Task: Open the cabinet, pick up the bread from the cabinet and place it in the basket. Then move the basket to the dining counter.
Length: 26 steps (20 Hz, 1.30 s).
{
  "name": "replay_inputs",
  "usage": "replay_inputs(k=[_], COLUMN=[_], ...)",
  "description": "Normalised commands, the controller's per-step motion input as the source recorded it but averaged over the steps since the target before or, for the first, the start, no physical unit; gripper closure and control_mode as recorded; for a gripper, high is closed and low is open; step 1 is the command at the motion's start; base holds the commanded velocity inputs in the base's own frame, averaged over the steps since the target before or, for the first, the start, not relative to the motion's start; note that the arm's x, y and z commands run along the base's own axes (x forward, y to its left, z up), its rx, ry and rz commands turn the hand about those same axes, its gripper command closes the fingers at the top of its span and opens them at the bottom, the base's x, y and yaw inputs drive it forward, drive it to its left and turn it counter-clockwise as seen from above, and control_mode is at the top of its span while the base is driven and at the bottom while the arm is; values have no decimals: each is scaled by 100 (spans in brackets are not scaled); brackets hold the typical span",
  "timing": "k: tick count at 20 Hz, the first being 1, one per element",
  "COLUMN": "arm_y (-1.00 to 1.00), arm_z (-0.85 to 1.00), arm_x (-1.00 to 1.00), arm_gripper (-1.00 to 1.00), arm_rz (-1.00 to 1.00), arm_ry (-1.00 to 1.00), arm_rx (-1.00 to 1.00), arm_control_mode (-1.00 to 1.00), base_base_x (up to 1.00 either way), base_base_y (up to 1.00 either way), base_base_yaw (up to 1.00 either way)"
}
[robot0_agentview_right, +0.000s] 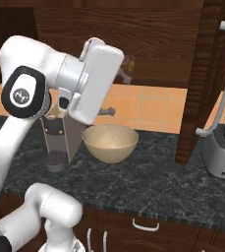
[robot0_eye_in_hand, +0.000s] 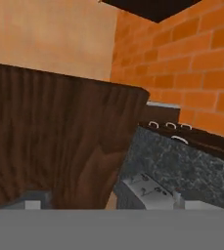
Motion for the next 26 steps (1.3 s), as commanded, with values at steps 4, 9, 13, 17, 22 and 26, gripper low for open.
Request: replay_inputs(k=[4, 9, 13, 17, 22, 26], arm_y=[76, 33, 6, 1, 8, 0], arm_z=[23, 7, 0, 0, 37, 93], arm_x=[-19, -39, -6, 41, 64, 44], arm_gripper=[-100, -100, -100, -100, -100, -100], arm_rz=[36, 51, 46, 28, 23, 16], arm_ry=[65, 63, 75, 94, 90, 59], arm_rx=[-71, -75, -69, -64, -25, 0], arm_control_mode=[-100, -100, -100, -100, -100, -100], base_base_x=[0, 0, 0, 0, 0, 0], base_base_y=[0, 0, 0, 0, 0, 0], base_base_yaw=[0, 0, 0, 0, 0, 0])
